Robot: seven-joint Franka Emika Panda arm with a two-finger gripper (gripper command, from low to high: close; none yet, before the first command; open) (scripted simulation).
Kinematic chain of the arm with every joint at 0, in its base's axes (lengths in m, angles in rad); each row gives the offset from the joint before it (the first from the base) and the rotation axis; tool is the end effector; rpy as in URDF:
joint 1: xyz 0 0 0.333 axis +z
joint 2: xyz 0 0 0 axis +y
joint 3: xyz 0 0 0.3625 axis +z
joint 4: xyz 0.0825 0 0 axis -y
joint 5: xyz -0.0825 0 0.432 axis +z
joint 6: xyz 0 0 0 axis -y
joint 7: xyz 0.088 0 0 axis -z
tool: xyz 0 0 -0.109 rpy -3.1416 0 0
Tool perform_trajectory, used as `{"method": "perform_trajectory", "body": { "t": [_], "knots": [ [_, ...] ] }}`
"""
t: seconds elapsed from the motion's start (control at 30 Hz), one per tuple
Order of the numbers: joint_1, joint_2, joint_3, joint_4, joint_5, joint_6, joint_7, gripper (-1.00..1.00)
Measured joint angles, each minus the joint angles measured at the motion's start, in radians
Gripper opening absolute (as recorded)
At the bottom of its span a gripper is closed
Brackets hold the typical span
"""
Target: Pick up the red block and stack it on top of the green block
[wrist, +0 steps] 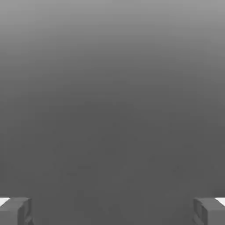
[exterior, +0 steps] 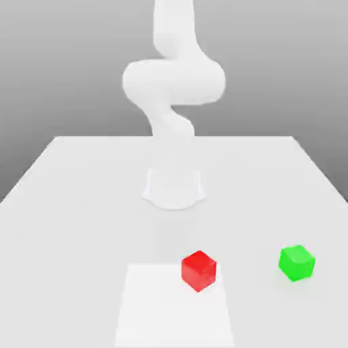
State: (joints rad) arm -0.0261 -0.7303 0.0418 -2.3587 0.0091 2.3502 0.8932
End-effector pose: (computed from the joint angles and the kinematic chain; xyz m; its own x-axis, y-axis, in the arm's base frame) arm 0.3938 0.0121 0.6916 0.4742 -0.7690 0.4286 -0.5821 -0.6391 -0.5026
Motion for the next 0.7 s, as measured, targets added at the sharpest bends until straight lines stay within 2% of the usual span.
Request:
{"method": "perform_trajectory", "body": {
  "t": [0.4, 0.6, 0.7],
  "knots": [
    [-0.123, 0.409, 0.215, -0.322, 0.037, 0.285, 0.542, 0.0],
    [-0.14, 0.623, 0.276, -0.488, 0.053, 0.434, 0.822, 0.0],
    [-0.147, 0.722, 0.274, -0.504, -0.005, 0.512, 0.912, 0.0]
  ]
}}
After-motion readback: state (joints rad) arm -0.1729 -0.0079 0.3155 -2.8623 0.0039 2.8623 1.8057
